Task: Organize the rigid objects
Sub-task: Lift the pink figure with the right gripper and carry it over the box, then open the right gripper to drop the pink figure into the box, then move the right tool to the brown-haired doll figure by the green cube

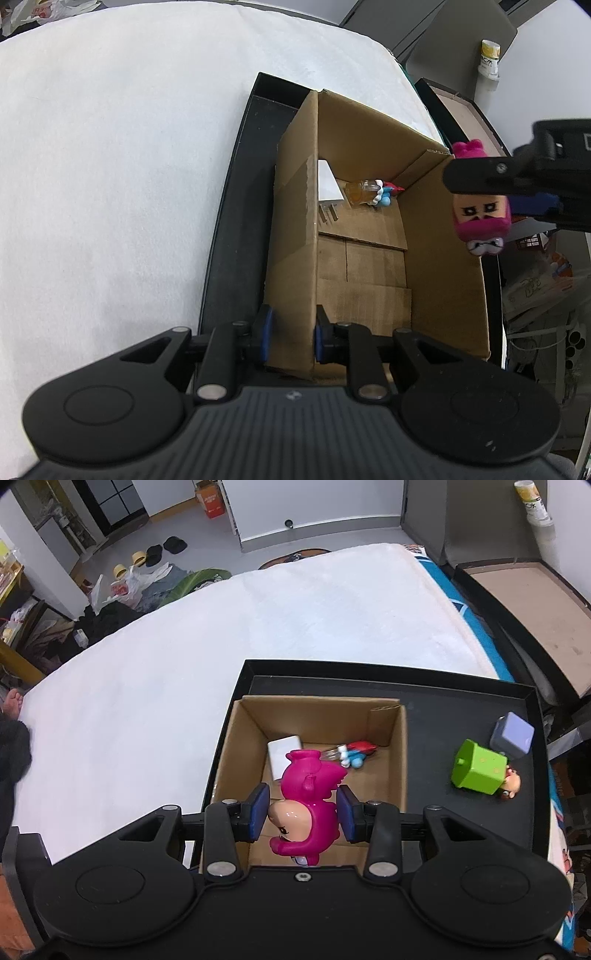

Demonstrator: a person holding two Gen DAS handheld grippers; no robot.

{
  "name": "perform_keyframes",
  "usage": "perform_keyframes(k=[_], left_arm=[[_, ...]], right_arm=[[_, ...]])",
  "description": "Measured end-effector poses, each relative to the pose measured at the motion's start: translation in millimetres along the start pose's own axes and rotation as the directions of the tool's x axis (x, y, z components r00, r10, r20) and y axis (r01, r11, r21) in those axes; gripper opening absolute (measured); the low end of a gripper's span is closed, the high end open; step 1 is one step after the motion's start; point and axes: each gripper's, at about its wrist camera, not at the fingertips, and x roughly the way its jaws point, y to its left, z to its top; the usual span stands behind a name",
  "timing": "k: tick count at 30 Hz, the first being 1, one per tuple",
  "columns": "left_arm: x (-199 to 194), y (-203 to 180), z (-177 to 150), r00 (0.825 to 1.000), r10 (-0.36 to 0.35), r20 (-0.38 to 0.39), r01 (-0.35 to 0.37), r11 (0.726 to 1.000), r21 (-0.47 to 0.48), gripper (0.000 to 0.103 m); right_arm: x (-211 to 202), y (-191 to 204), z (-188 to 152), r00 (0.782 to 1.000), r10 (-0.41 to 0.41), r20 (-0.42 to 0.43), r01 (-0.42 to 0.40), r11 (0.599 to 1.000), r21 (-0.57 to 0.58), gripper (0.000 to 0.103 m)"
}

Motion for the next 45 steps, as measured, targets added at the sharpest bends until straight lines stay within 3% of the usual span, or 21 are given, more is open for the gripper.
perform_keyframes(k=[10, 14, 19, 25, 32, 37, 40, 45], left_arm=[[-0.7, -1.6, 0.6, 1.0, 0.016, -0.002, -0.016, 1.0, -0.001, 0.02], [-0.6, -4.2, 0.2, 1.0, 0.027, 0.0, -0.027, 1.0, 0.0, 0.02], [-0.9, -5.5, 0.3, 0.999, 0.036, 0.0, -0.036, 0.999, -0.002, 0.02], [-0.8, -7.6, 0.4, 0.999, 0.047, 0.002, -0.047, 0.999, -0.004, 0.02], [-1.2, -12.7, -0.1, 0.998, 0.067, 0.004, -0.067, 0.998, 0.003, 0.02], [-0.6, -14.9, -0.2, 0.997, 0.078, 0.004, -0.078, 0.997, 0.005, 0.02], [-0.6, -15.1, -0.5, 0.997, 0.081, 0.004, -0.081, 0.997, -0.003, 0.02], [-0.6, -18.6, -1.3, 0.995, 0.095, 0.006, -0.095, 0.995, -0.004, 0.02]], right_arm=[[-3.8, 0.1, -4.3, 0.996, 0.083, 0.017, -0.083, 0.996, 0.025, 0.044], [-17.1, -7.7, -6.2, 0.996, 0.081, 0.047, -0.082, 0.996, 0.017, 0.056], [-31.1, -18.2, -10.9, 0.994, 0.093, 0.063, -0.093, 0.996, -0.006, 0.057], [-43.0, -34.1, -18.3, 0.995, 0.073, 0.07, -0.071, 0.997, -0.021, 0.062], [-55.9, -65.8, -29.7, 0.994, 0.044, 0.101, -0.044, 0.999, 0.005, 0.074], [-60.0, -91.6, -39.2, 0.994, 0.024, 0.104, -0.027, 0.999, 0.033, 0.076], [-62.3, -104.2, -44.4, 0.993, -0.008, 0.115, 0.003, 0.999, 0.04, 0.083], [-64.1, -128.5, -52.7, 0.99, -0.053, 0.13, 0.045, 0.997, 0.07, 0.085]])
